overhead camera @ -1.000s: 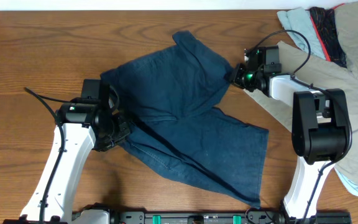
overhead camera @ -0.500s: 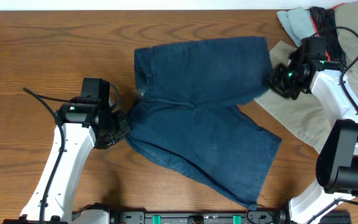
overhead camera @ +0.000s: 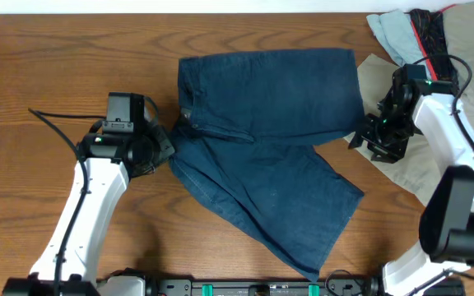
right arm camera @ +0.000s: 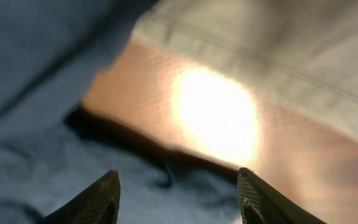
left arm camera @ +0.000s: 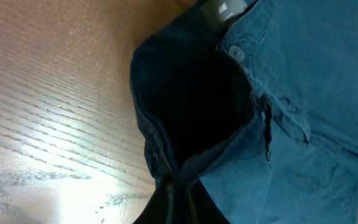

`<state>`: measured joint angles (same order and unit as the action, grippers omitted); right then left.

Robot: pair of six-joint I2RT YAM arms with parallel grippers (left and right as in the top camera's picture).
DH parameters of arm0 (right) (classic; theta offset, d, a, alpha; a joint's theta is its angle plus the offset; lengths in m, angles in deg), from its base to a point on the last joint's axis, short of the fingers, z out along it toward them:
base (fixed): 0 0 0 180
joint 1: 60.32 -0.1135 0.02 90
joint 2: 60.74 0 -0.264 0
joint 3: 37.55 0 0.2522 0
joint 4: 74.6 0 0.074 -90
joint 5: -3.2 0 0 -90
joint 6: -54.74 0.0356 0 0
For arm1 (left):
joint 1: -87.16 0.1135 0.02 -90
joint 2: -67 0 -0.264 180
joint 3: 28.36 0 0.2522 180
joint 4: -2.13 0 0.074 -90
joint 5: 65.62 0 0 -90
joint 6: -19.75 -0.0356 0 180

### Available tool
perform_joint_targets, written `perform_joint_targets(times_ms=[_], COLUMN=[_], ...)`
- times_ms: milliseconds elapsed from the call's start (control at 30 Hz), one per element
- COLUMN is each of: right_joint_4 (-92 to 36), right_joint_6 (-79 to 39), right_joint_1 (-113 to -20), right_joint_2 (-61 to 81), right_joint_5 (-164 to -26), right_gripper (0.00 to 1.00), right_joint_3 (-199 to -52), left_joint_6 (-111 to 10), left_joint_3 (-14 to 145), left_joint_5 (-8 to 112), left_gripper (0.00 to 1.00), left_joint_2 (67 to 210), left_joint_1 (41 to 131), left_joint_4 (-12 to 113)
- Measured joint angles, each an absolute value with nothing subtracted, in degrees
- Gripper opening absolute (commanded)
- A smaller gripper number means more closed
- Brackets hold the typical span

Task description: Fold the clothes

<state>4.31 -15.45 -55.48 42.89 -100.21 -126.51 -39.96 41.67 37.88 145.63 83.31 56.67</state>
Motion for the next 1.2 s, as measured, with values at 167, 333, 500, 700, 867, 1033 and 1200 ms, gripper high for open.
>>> perform_joint_targets(times_ms=[167,333,500,700,867,1033,1200], right_joint_4=[9.5,7.3,2.5,-6.3,-8.4,-8.8,-13.5], right_joint_6=[-18.5,-20.1,-20.7,-21.5,-24.1,-25.3,-25.2], right_joint_1=[-60.2,-65.1,-67.0,-67.0,-67.0,-67.0,-66.9], right_joint_2=[40.2,40.2,40.2,40.2,40.2,40.2,40.2], right_joint_5=[-100.1,-99.7,-96.1,-92.1,-94.1,-95.4,-93.5], right_gripper=[0.64,0.63,0.59,0.44,0.07,0.01,0.01], right_joint_3=[-126.3,-121.7,-115.5,-110.9,-108.1,-106.6,-106.7], left_joint_6=[-39.8,-39.8,-39.8,-39.7,-39.6,-39.6,-38.3], left_joint_3=[41.7,41.7,41.7,41.7,41.7,41.7,41.7], left_joint_5=[37.8,37.7,37.7,37.7,37.6,37.5,37.5], left_gripper=[0.06,0.06,0.06,0.06,0.06,0.06,0.06], left_joint_2=[148.9,151.1,151.2,151.3,151.2,151.3,151.3], left_joint_1=[83.3,83.3,83.3,83.3,83.3,83.3,83.3], left_joint_4=[56.8,56.8,56.8,58.3,59.6,60.1,59.9])
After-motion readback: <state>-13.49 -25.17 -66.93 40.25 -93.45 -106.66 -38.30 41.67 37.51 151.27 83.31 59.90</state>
